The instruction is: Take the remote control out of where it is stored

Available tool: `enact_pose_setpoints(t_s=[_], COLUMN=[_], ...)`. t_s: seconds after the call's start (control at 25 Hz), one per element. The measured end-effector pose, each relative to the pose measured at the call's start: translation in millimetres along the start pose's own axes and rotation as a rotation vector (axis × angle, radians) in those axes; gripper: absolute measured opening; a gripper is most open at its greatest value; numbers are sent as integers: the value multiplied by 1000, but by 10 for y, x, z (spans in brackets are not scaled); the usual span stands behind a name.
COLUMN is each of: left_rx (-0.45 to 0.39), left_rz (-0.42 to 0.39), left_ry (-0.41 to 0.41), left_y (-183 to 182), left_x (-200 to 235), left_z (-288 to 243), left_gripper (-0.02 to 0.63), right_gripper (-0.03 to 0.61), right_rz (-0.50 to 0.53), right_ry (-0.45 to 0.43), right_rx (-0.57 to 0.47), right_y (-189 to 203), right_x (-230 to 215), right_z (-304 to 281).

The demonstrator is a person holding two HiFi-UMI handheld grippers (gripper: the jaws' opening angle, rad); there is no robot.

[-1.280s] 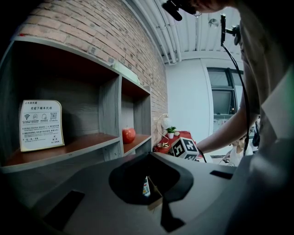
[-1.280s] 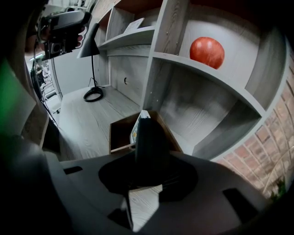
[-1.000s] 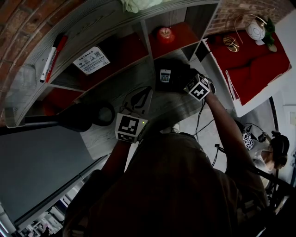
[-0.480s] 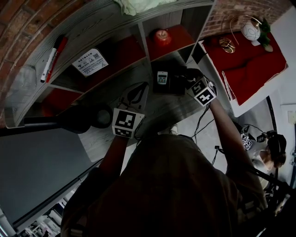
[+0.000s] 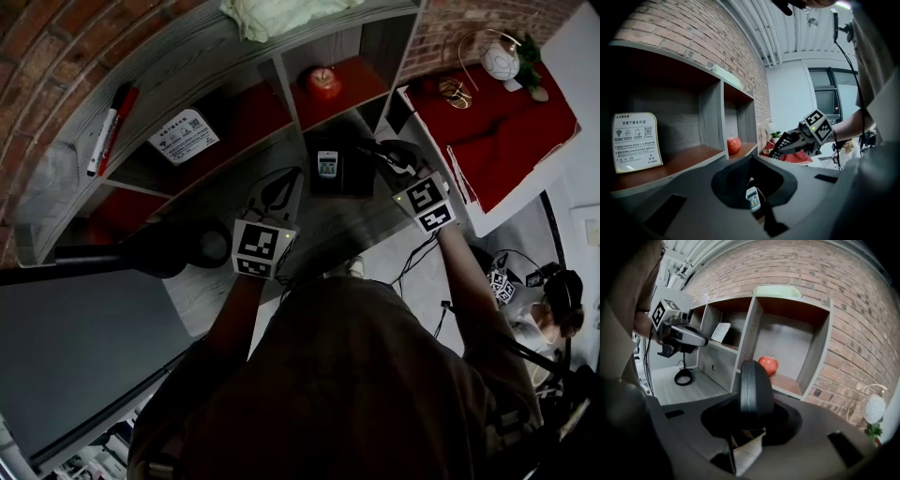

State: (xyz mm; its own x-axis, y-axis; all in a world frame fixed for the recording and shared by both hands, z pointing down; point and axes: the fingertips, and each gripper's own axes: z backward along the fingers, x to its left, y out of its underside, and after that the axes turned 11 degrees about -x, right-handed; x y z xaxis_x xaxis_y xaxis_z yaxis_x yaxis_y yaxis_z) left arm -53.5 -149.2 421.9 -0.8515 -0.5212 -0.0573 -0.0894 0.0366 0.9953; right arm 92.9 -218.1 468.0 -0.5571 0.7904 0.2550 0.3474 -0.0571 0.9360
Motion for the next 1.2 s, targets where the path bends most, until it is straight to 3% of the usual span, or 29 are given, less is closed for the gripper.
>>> enact_pose_setpoints(t_s=[0.36, 0.64, 1.2], left_rx=[-12, -52, -130], left_rz=[-1, -17, -62], left_ry=[-8, -13, -8], left_y=[-35, -146, -309], left_x=[66, 107, 99], left_z=[-22, -40, 31], left_gripper=[12, 12, 12], right_gripper=[115, 115, 115], right_rz=[-38, -54, -99], right_ry=[91, 101, 164], right_rx=[-224, -338, -455], right_y=[-584, -901, -1061], right_x=[-85, -19, 113], right_z=[397, 669, 1074])
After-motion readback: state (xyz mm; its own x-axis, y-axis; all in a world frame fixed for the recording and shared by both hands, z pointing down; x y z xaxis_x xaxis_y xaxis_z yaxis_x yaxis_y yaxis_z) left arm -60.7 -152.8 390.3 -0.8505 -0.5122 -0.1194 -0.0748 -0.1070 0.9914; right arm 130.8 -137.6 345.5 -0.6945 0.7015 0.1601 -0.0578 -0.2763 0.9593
